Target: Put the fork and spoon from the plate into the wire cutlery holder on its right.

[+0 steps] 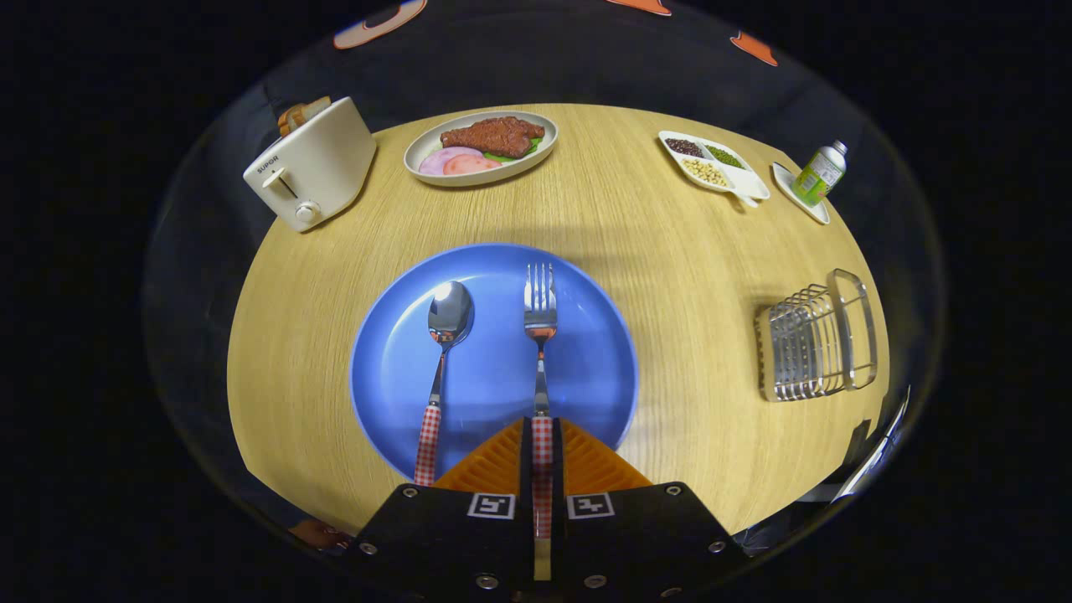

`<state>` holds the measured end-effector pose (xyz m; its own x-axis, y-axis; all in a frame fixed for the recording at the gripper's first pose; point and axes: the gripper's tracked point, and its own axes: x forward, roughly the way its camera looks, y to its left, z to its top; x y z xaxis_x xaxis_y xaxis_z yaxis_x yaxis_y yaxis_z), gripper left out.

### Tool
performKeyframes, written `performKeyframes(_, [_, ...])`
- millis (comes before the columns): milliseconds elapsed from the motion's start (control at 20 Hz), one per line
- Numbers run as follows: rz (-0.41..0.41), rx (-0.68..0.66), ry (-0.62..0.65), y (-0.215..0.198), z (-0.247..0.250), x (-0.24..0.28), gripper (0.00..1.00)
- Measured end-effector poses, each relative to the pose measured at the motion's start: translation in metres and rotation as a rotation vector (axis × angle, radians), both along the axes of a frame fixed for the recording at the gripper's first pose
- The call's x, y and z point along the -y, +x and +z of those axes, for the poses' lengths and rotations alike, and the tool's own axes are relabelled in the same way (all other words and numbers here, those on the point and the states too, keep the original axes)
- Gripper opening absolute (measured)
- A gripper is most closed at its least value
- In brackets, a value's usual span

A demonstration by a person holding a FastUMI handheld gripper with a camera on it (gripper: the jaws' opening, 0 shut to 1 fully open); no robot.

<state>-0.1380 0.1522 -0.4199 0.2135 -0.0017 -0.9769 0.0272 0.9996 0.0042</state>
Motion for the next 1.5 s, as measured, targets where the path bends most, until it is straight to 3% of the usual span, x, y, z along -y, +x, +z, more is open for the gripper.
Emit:
performKeyframes(450, [-0.046,0.071,-0.054,-0.001,0.082,0.096,0.08])
performKeyframes(750, [-0.054,0.023,-0.085,-0.003,0.106,0.175,0.08])
performKeyframes(1050, [-0.010,-0.119,-0.082,-0.011,0.103,0.220,0.08])
performKeyframes(1500, [0.089,-0.339,0.008,-0.026,0.091,0.233,0.09])
